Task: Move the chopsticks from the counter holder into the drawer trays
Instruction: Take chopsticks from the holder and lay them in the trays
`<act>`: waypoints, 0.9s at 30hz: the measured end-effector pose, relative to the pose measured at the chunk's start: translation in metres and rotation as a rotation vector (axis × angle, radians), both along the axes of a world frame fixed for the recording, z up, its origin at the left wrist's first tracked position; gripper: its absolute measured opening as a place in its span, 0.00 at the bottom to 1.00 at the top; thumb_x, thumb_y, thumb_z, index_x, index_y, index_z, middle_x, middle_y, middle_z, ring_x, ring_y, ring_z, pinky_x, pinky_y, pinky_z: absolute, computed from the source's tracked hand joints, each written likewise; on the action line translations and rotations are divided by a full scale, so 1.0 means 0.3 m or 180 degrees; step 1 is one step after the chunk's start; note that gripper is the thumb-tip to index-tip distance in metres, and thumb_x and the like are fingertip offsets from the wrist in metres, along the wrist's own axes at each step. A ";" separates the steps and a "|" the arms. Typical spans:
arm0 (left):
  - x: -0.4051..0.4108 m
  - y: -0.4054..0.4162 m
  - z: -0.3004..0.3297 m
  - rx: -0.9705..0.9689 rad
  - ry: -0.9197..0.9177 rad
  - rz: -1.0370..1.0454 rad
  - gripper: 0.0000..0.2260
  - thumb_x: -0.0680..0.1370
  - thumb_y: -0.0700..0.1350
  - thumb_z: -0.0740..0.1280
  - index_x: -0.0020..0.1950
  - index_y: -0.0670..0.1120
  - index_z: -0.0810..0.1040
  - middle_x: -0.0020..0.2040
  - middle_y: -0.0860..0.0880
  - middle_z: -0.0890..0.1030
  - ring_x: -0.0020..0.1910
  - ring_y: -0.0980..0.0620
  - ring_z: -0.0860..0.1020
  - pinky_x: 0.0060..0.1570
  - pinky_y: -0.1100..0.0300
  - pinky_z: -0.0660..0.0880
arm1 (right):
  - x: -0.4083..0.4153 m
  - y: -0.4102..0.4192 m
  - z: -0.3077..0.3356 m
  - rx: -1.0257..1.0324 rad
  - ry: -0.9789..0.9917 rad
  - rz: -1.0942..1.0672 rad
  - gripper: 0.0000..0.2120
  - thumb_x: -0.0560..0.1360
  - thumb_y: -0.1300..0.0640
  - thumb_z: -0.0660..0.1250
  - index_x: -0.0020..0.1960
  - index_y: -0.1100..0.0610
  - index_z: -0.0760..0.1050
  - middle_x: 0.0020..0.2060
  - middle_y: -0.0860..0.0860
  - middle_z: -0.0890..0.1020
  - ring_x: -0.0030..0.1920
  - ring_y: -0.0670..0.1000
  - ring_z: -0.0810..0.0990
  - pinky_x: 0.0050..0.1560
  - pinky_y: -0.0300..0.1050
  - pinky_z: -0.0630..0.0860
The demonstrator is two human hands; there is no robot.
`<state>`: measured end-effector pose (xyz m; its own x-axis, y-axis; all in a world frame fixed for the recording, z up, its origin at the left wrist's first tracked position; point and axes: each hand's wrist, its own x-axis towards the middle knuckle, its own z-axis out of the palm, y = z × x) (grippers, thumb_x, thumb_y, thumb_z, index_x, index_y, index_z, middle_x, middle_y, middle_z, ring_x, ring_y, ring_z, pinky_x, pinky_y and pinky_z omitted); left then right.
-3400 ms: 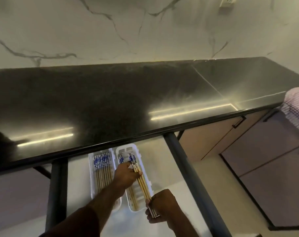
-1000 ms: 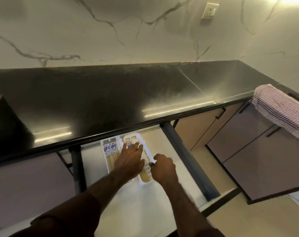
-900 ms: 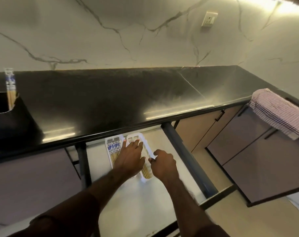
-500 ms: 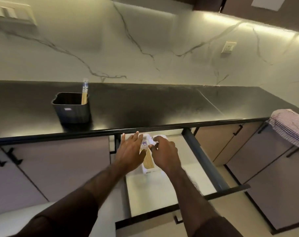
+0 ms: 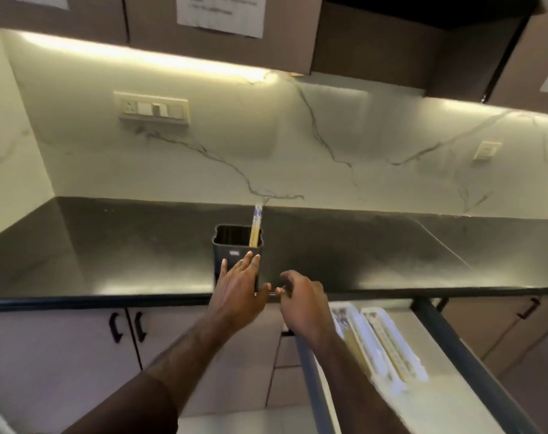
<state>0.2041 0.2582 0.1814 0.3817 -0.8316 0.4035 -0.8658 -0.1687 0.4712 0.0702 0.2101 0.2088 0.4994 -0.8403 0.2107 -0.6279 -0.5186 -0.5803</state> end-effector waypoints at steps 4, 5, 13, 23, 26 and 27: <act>0.248 0.042 0.016 -0.0007 -0.0090 0.0036 0.29 0.78 0.50 0.65 0.76 0.44 0.60 0.76 0.43 0.65 0.76 0.50 0.59 0.72 0.50 0.40 | 0.247 0.038 -0.015 0.0134 -0.0116 0.0159 0.17 0.78 0.56 0.65 0.66 0.51 0.73 0.53 0.47 0.84 0.50 0.43 0.81 0.49 0.39 0.79; 0.307 0.046 0.015 0.0036 -0.0098 0.0036 0.29 0.79 0.50 0.65 0.76 0.44 0.60 0.76 0.43 0.64 0.77 0.50 0.59 0.73 0.49 0.41 | 0.302 0.040 -0.016 0.0168 -0.0138 0.0158 0.17 0.78 0.56 0.65 0.67 0.51 0.73 0.53 0.47 0.84 0.50 0.43 0.82 0.49 0.38 0.79; 0.594 -0.043 -0.024 0.0126 -0.0009 0.0018 0.29 0.79 0.51 0.64 0.77 0.45 0.59 0.77 0.45 0.62 0.77 0.53 0.57 0.74 0.51 0.44 | 0.587 -0.039 -0.035 0.0247 -0.0151 0.0084 0.19 0.77 0.56 0.67 0.68 0.50 0.72 0.56 0.48 0.83 0.53 0.43 0.81 0.49 0.32 0.75; 0.693 -0.344 -0.105 0.0310 0.0120 -0.0114 0.28 0.79 0.51 0.63 0.77 0.45 0.58 0.77 0.46 0.63 0.76 0.54 0.59 0.73 0.54 0.40 | 0.728 -0.350 -0.112 0.0325 -0.0092 -0.0135 0.19 0.77 0.57 0.67 0.67 0.50 0.72 0.54 0.47 0.82 0.52 0.44 0.82 0.55 0.43 0.81; 0.709 -0.465 -0.112 0.0369 0.0202 -0.0106 0.27 0.80 0.49 0.62 0.77 0.45 0.58 0.77 0.46 0.63 0.77 0.54 0.58 0.72 0.56 0.38 | 0.746 -0.475 -0.133 0.0301 -0.0133 -0.0220 0.17 0.77 0.56 0.67 0.65 0.50 0.74 0.54 0.48 0.83 0.51 0.44 0.82 0.53 0.41 0.81; 0.715 -0.502 -0.111 0.0412 0.0224 -0.0112 0.27 0.80 0.49 0.61 0.77 0.45 0.58 0.77 0.46 0.63 0.77 0.54 0.58 0.72 0.56 0.38 | 0.752 -0.513 -0.136 0.0281 -0.0161 -0.0270 0.16 0.77 0.55 0.67 0.65 0.51 0.75 0.53 0.49 0.83 0.50 0.44 0.82 0.51 0.40 0.81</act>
<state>0.4186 0.1076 0.1480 0.3750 -0.8882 0.2653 -0.8378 -0.2022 0.5072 0.2958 0.0563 0.1681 0.4164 -0.8955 0.1572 -0.6361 -0.4105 -0.6533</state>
